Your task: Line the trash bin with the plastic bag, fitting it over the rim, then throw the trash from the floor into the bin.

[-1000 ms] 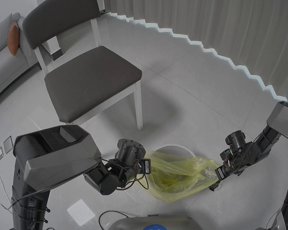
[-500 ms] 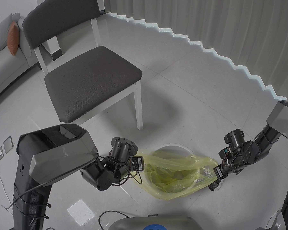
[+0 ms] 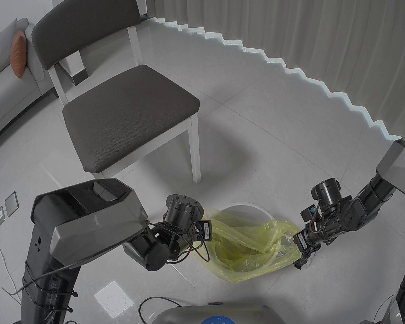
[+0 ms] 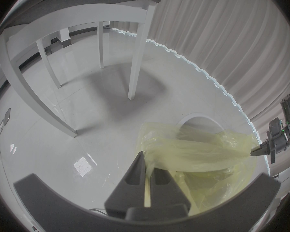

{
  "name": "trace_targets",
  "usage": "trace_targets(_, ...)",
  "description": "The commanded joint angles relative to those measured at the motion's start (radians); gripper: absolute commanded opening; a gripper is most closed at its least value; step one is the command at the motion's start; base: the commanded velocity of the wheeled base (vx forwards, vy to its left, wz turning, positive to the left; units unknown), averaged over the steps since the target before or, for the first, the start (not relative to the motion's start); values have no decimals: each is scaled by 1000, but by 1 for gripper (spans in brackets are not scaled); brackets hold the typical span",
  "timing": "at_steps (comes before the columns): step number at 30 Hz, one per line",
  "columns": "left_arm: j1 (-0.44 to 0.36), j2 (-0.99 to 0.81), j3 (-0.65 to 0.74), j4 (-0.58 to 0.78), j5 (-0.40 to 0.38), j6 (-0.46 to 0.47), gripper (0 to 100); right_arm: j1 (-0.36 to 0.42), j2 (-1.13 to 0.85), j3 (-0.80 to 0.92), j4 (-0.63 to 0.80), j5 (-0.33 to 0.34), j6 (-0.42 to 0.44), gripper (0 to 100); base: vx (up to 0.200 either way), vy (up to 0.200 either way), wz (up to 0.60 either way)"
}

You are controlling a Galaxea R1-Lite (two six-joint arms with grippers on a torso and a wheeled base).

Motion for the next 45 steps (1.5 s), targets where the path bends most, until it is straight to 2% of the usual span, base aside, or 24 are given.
trace_targets(1, 5, -33, 32, -20, 1, -1, 0, 17, 38, -25, 1, -2, -2, 0, 0, 0, 0)
trace_targets(9, 20, -81, 50, -38, 0, -3, 0, 6, 101, -62, 1, -5, -4, 0, 0, 0, 0)
trace_targets(20, -4, -78, 70, -40, 0, -3, 0, -3, 247, -172, 9, -28, -4, 0, 0, 0, 0)
trace_targets(45, 9, 10, 87, -84, -5, 2, 0, 20, 261, -192, 4, -27, -1, 0, 0, 0, 0)
